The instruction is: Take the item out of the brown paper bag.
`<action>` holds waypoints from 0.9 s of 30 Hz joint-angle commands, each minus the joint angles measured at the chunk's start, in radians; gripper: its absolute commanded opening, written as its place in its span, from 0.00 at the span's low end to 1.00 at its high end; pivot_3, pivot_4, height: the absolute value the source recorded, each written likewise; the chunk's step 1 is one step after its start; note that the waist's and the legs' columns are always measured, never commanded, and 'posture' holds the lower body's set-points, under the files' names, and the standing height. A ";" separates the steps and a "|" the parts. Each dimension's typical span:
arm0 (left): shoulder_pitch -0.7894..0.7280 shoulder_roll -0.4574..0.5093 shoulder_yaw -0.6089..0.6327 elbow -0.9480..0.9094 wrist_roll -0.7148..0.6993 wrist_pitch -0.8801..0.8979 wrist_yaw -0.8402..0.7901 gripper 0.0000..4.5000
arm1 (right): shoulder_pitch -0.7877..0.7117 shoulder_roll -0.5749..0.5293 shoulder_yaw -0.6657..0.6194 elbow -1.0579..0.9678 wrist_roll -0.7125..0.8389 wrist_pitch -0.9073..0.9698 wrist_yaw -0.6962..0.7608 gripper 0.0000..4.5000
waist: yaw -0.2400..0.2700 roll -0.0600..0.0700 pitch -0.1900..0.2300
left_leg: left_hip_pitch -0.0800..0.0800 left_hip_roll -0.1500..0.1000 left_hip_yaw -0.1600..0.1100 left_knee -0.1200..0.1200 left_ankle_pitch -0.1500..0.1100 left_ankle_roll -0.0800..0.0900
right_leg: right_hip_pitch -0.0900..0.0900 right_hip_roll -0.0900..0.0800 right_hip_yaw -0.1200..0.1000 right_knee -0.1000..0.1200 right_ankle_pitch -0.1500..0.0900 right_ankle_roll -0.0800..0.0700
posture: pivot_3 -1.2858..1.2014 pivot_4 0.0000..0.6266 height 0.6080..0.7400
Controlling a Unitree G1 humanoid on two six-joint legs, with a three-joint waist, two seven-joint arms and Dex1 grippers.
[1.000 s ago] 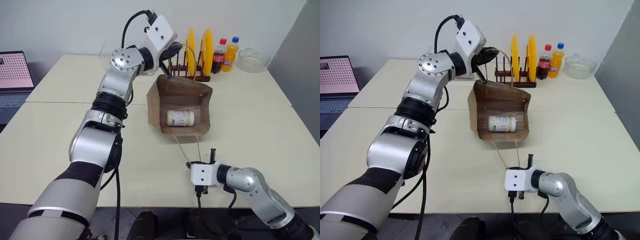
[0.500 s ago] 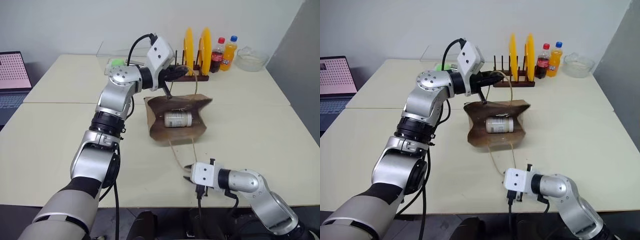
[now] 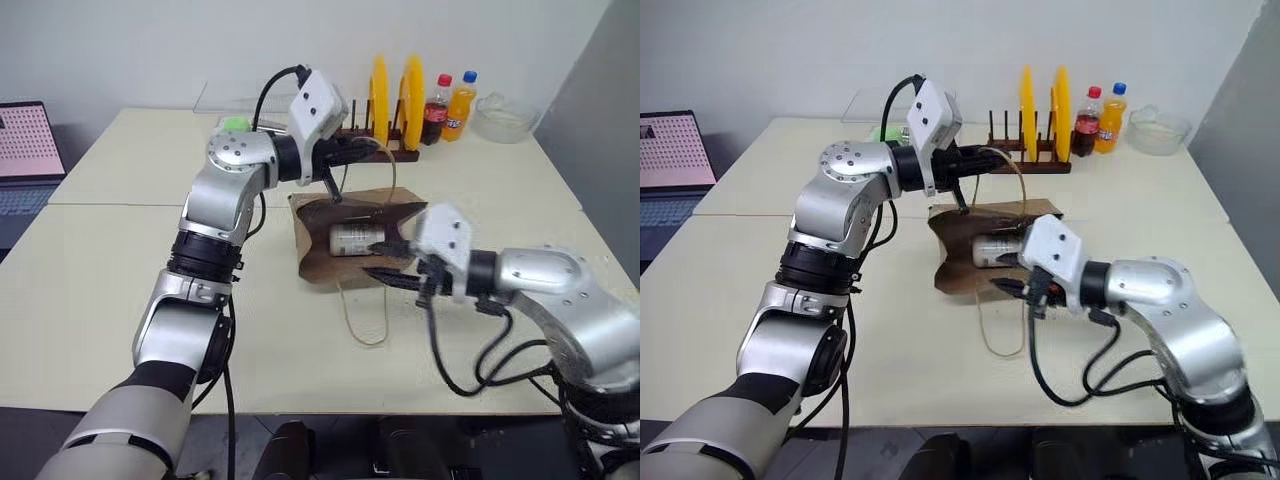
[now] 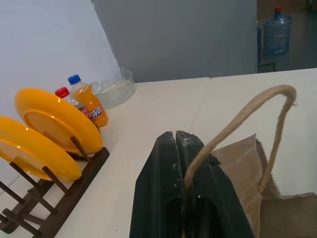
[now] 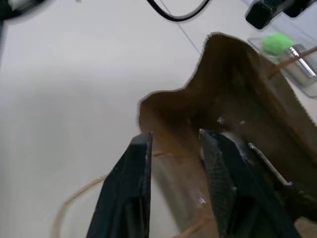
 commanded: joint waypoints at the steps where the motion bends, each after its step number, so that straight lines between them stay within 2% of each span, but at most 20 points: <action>1: -0.016 0.000 0.025 -0.050 -0.020 -0.012 0.014 0.00 | -0.087 0.003 0.125 0.127 -0.145 -0.157 -0.042 0.63 | 0.000 0.000 0.000 | -0.001 0.000 0.001 0.000 0.000 0.000 | -0.001 0.000 0.001 0.001 0.000 0.000 | 0.52 0.24 1.00; 5: -0.019 -0.001 0.025 -0.059 -0.023 -0.012 0.025 0.00 | -0.157 0.046 0.192 0.268 -0.221 -0.229 -0.059 0.93 | 0.000 0.000 0.000 | -0.002 0.000 0.000 0.000 0.000 0.000 | -0.003 0.000 0.001 0.002 0.003 -0.005 | 0.52 0.24 1.00; 20: -0.009 -0.004 0.014 -0.047 -0.012 -0.046 0.030 0.00 | -0.393 0.146 0.381 0.849 -0.479 -0.510 0.020 0.93 | -0.009 0.000 0.000 | -0.002 0.000 0.001 0.000 0.000 0.000 | -0.003 0.000 0.001 0.003 0.003 -0.006 | 0.52 0.24 1.00; 25: 0.005 0.001 0.013 -0.054 -0.007 -0.052 0.035 0.00 | -0.421 0.176 0.405 0.966 -0.539 -0.584 0.047 0.93 | -0.011 0.000 0.000 | -0.001 0.000 0.001 0.000 0.000 0.000 | -0.003 0.000 0.001 0.003 0.003 -0.006 | 0.52 0.24 1.00; 27: 0.009 0.004 0.012 -0.051 -0.004 -0.056 0.037 0.00 | -0.419 0.186 0.397 0.982 -0.550 -0.596 0.052 0.85 | -0.012 0.000 0.000 | -0.001 0.000 0.001 0.001 0.000 0.000 | -0.002 0.000 0.001 0.003 0.003 -0.006 | 0.52 0.24 1.00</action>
